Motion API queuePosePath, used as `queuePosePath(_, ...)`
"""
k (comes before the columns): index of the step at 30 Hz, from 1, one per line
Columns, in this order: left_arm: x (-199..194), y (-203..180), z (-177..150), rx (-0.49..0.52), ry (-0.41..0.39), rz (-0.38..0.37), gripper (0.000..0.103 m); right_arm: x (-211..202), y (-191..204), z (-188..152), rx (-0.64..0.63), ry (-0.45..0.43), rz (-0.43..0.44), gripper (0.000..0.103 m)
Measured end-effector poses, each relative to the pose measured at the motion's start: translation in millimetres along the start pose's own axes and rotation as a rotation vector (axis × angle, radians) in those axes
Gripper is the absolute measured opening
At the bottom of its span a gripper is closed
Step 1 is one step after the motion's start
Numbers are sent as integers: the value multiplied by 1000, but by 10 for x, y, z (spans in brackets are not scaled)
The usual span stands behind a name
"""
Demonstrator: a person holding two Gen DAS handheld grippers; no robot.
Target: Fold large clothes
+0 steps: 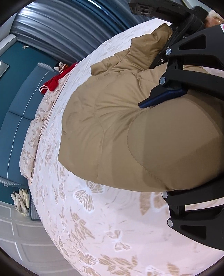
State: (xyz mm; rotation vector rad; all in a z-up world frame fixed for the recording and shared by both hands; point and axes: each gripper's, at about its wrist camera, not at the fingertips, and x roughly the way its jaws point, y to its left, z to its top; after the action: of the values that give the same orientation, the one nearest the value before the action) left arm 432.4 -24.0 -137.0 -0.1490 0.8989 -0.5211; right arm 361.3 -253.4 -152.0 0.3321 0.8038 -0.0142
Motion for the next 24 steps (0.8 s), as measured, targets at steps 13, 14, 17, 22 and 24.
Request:
queuePosePath(13,-296,204,-145,-53,38,101,80,10,-133,-124,156,68,84,36)
queuePosePath(14,-404,213,-165,-41,36,141,80,-77,-159,-172,182,77,97,37)
queuePosePath(17,-690,254,-198,11,12,283,79,-305,-183,-281,204,80,93,45)
queuePosePath(22,-1002,136,-149,133,-10,412,79,-888,-218,-420,190,-3,21,35)
queuePosePath(24,-1074,10,-104,167,-28,418,79,-1095,-159,-364,146,-44,-11,11)
